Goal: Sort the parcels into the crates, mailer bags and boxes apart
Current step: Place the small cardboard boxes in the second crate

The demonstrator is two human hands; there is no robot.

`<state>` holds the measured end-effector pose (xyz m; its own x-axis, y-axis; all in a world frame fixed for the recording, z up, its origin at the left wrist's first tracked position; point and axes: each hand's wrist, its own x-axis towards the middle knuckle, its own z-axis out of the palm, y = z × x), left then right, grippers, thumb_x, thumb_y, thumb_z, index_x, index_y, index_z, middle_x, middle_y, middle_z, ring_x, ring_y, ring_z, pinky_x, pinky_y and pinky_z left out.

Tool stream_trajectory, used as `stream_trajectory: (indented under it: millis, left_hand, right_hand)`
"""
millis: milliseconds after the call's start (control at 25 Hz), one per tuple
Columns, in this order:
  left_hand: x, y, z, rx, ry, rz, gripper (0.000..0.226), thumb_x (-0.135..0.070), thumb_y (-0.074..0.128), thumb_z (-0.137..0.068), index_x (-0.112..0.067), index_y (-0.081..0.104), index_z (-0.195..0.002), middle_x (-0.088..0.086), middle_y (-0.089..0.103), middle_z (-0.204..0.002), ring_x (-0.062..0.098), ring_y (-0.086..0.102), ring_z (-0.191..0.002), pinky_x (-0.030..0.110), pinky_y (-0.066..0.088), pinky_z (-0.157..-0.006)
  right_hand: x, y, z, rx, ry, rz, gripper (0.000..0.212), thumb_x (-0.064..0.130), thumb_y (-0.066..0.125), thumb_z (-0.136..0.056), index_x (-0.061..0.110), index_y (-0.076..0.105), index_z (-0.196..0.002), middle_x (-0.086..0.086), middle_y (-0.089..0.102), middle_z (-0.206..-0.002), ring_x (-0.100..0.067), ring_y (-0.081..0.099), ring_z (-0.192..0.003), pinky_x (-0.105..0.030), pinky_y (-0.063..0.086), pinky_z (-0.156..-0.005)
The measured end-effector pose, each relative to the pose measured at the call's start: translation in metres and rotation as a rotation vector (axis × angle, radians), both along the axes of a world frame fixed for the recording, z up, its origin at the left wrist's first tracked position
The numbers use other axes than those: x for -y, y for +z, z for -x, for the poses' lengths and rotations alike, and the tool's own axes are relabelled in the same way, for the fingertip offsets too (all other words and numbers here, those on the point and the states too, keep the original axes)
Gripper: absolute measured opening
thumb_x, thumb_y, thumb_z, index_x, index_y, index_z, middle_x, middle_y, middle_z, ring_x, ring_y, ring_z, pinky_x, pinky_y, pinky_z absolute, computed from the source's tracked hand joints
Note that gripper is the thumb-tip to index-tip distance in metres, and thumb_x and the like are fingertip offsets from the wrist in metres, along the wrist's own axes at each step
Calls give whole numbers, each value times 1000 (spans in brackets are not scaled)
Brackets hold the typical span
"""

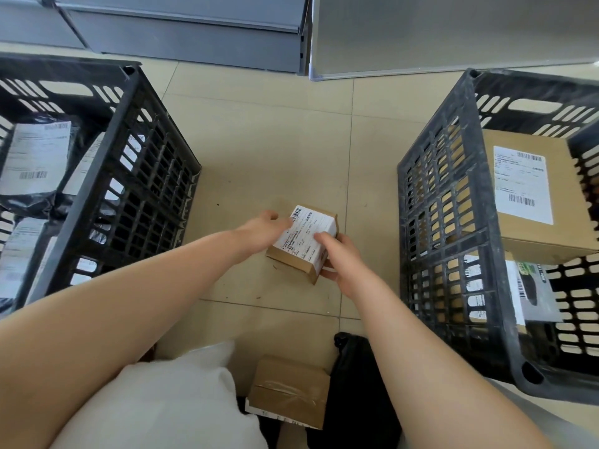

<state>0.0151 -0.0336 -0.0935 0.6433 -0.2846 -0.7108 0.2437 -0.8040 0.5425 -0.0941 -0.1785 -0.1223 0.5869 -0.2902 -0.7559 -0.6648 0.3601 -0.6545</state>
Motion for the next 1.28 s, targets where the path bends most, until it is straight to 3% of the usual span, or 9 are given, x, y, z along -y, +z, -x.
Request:
stream_trajectory:
  millis: [200, 400, 520, 600, 760, 920, 1000, 1160, 1280]
  left_hand:
    - [18, 40, -22, 73, 77, 34, 57, -45, 37, -96, -12, 45, -142, 9, 52, -137, 30, 49, -125, 45, 38, -109]
    - [65, 83, -12, 96, 23, 108, 59, -51, 33, -99, -12, 50, -140, 10, 50, -143, 30, 47, -129, 41, 38, -108]
    - [100, 109, -7, 55, 132, 236, 54, -54, 36, -97, -14, 61, -123, 8, 61, -126, 23, 57, -104, 36, 43, -94]
    - [120, 124, -1, -28, 235, 320, 42, -48, 39, -97, -15, 61, -112, 3, 61, -110, 20, 55, -91, 34, 43, -86]
    - [141, 135, 19, -154, 341, 419, 39, -43, 41, -98, -15, 61, -117, 3, 62, -113, 20, 60, -99, 36, 45, -93]
    - [153, 125, 38, -121, 176, 362, 41, -41, 40, -99, -13, 58, -123, 3, 59, -114, 21, 55, -102, 33, 42, -91]
    - [155, 117, 41, -56, 87, 317, 43, -39, 42, -97, -11, 57, -127, 4, 57, -116, 21, 53, -104, 33, 42, -92]
    - [153, 97, 52, 5, -85, 179, 53, -38, 41, -98, -9, 44, -143, 10, 48, -143, 29, 45, -131, 44, 36, -111]
    - [154, 92, 62, 21, -126, 171, 45, -32, 40, -98, -5, 50, -133, 14, 52, -137, 30, 48, -126, 39, 39, -106]
  right_hand:
    - [46, 59, -20, 1, 237, 45, 35, 30, 62, -95, 18, 56, -127, -8, 69, -116, -27, 68, -105, -45, 58, -89]
    - [100, 128, -29, 35, 407, 84, 30, 30, 58, -99, 17, 60, -127, -14, 67, -125, -31, 65, -117, -48, 53, -100]
    - [135, 166, -23, 65, 409, 122, 32, 30, 55, -100, 18, 60, -129, -14, 70, -123, -28, 69, -109, -43, 59, -89]
    - [162, 182, -9, 103, 382, 130, 36, 31, 53, -101, 18, 57, -134, -15, 68, -128, -31, 67, -114, -45, 59, -90]
    - [207, 198, 29, 189, 255, 84, 39, 32, 46, -103, 19, 54, -139, -11, 64, -129, -21, 66, -104, -42, 58, -85]
    - [244, 216, 67, 209, 225, 70, 43, 30, 40, -103, 23, 53, -144, -2, 72, -122, -18, 70, -103, -47, 51, -91]
    - [256, 218, 87, 163, 183, 104, 41, 27, 40, -104, 22, 55, -142, -3, 74, -118, -17, 73, -99, -45, 56, -85]
    - [271, 202, 132, 132, -23, 72, 41, 24, 38, -102, 26, 58, -137, -4, 73, -122, -17, 75, -95, -40, 59, -74]
    - [280, 189, 152, 114, -150, 51, 41, 21, 39, -99, 24, 60, -134, -4, 74, -121, -18, 75, -98, -38, 63, -67]
